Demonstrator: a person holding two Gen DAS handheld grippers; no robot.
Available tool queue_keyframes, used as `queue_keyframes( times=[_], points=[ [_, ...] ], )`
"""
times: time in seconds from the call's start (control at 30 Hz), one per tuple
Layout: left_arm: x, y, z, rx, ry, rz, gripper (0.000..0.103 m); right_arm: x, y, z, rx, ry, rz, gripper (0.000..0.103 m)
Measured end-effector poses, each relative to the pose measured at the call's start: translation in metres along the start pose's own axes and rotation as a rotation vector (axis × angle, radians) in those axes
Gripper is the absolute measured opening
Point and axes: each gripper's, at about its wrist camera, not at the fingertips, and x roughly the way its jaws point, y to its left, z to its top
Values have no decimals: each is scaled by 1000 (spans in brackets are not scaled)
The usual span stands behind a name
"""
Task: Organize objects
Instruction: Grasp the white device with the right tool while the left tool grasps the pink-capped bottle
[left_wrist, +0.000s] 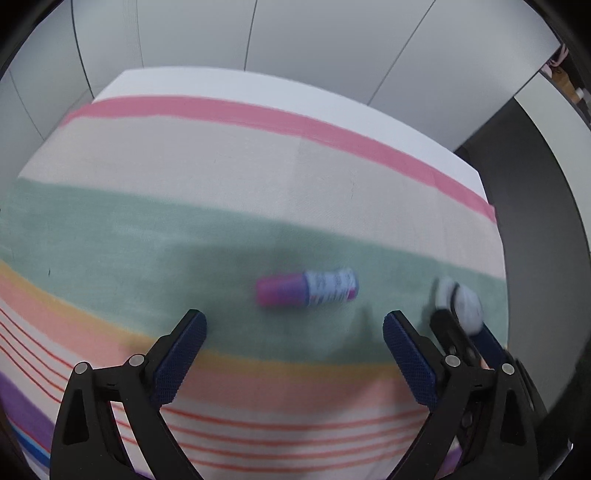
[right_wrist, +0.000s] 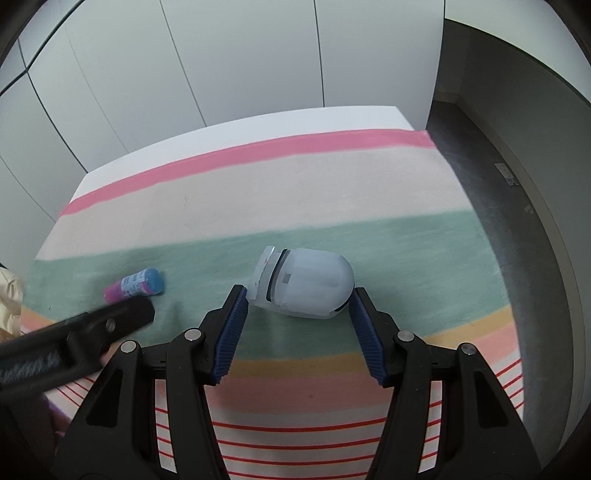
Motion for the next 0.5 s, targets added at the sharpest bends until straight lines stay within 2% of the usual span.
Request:
queue_keyframes(
  times=[0.07, 0.13, 0.17, 0.5],
  points=[
    [3, -6, 2, 8, -22, 30, 90, -2, -1, -1, 5, 1, 3, 60],
    [2, -13, 2, 41, -56, 117, 60, -3, -1, -3, 8, 3, 10, 60],
    [4, -15, 1, 62, -58, 151, 59, -4, 0, -3, 7, 3, 9, 59],
    [6, -12, 1, 93, -69, 151, 59, -6, 4, 0, -7, 16, 11, 59]
  ],
)
